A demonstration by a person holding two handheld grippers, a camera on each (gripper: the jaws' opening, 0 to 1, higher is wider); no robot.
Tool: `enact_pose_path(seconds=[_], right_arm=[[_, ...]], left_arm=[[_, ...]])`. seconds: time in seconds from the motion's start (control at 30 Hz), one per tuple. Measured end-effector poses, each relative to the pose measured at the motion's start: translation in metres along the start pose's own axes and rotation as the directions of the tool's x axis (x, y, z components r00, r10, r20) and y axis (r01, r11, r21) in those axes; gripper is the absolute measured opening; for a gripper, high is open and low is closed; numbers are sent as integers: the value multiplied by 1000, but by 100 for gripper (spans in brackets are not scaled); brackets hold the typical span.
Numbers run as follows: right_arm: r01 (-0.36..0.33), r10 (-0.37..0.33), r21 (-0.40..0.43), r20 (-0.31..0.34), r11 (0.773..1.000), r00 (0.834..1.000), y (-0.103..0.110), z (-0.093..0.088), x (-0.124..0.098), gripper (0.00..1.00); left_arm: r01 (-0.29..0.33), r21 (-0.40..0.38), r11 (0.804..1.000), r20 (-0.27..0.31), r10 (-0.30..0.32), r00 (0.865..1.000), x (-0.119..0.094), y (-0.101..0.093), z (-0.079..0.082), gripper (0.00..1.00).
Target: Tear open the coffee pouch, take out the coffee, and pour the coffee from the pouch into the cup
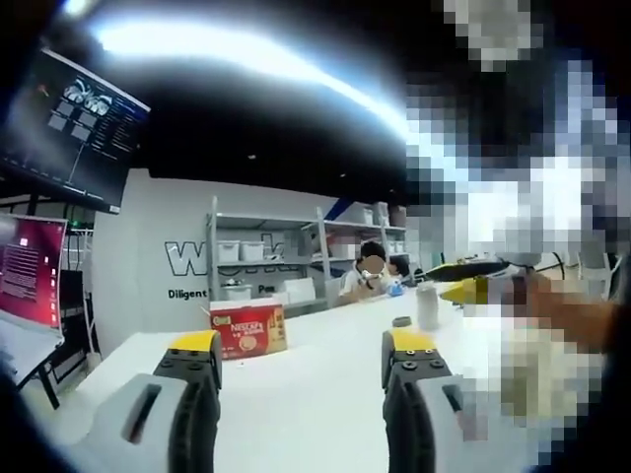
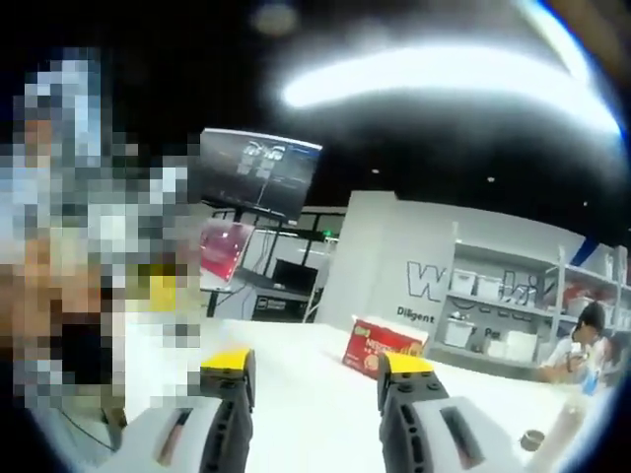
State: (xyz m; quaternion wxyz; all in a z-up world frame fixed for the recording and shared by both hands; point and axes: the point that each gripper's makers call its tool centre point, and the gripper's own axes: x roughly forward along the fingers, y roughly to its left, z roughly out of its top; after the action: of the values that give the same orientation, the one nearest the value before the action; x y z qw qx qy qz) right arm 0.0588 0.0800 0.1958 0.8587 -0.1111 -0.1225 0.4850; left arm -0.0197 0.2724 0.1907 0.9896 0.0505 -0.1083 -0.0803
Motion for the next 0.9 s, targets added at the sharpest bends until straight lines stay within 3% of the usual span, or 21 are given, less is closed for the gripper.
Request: enact_pose_path(seconds=[0.33,0.47,0.6,0.9], right_arm=[[-33,31,-101,-20,994,999,-12,11,24,47],[-63,57,-131,-54,989,997,-15,7,37,47],[-90,76,-170,-85,981,993,-19,2,50,44],[-118,78,-266,-157,957,985,-43,-8,88,40]], left_arm=[[27,-7,1000,5,-27,1000,19,-5,1,67],[41,-9,999,3,-41,999,27,-6,-3,66],[75,-67,995,10,-75,997,30,-10,-7,66],[60,-21,998,-23,-60,998,26,-8,-17,64]])
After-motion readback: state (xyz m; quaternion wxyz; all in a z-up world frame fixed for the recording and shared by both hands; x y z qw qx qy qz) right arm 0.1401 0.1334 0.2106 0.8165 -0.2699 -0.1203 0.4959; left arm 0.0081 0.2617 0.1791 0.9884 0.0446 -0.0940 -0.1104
